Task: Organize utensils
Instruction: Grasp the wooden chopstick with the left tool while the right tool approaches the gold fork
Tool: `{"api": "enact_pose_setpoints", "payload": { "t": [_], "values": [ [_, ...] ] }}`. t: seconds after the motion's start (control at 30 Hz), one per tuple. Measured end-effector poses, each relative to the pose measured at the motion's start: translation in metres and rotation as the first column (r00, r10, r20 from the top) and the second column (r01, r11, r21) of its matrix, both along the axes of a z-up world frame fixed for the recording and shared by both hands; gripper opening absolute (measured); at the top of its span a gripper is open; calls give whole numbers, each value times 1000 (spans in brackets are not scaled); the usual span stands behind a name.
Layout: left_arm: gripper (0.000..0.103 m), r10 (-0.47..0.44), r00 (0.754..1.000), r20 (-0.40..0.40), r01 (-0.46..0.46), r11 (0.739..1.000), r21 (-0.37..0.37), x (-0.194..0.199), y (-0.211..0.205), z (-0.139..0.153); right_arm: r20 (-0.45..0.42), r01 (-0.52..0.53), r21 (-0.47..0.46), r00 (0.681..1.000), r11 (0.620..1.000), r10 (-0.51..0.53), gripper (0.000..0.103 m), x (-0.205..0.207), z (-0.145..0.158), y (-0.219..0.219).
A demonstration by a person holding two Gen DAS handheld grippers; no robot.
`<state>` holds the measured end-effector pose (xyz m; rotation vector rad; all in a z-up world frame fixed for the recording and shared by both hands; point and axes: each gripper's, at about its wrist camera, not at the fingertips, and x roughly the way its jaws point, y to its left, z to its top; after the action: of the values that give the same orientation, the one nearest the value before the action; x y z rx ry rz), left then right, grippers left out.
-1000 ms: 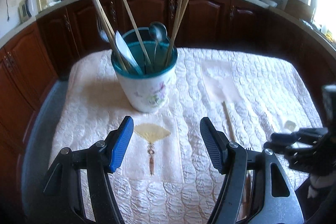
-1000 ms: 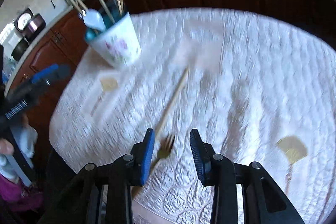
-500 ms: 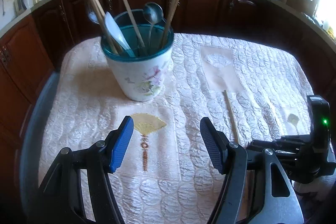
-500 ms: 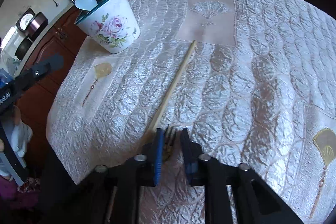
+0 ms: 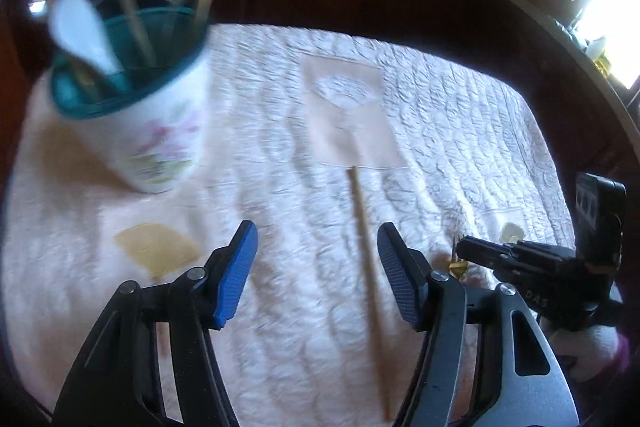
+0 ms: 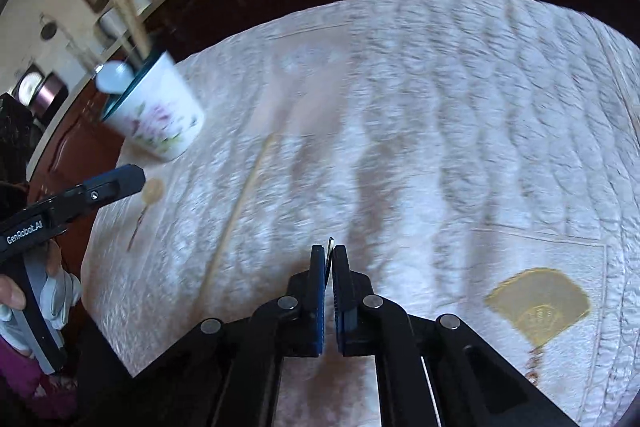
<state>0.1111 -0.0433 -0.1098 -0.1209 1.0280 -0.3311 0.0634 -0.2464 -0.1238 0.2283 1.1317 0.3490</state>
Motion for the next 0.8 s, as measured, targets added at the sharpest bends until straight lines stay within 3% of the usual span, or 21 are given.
{"api": "enact_pose_setpoints", "payload": {
  "t": [0.3,0.43,0.53,0.8],
  "values": [
    [43,-66,994,-88,71,996,56,51,-56,-31,-9,18,63,1000,998,-18,3,0,-5,-12],
    [23,-73,988,-138,87,991,99,67,-71,-54,-14,4,67,1000,998,-3,3,-2,-4,-12],
    [8,-64,992,-105,77,989,129,66,-72,-56,-8,-9,62,1000,998,10,3,-2,1,-12],
    [4,-50,997,-56,53,998,46,41,-34,-27,37,-36,97,999,995,32,3,3,27,0]
  ]
}}
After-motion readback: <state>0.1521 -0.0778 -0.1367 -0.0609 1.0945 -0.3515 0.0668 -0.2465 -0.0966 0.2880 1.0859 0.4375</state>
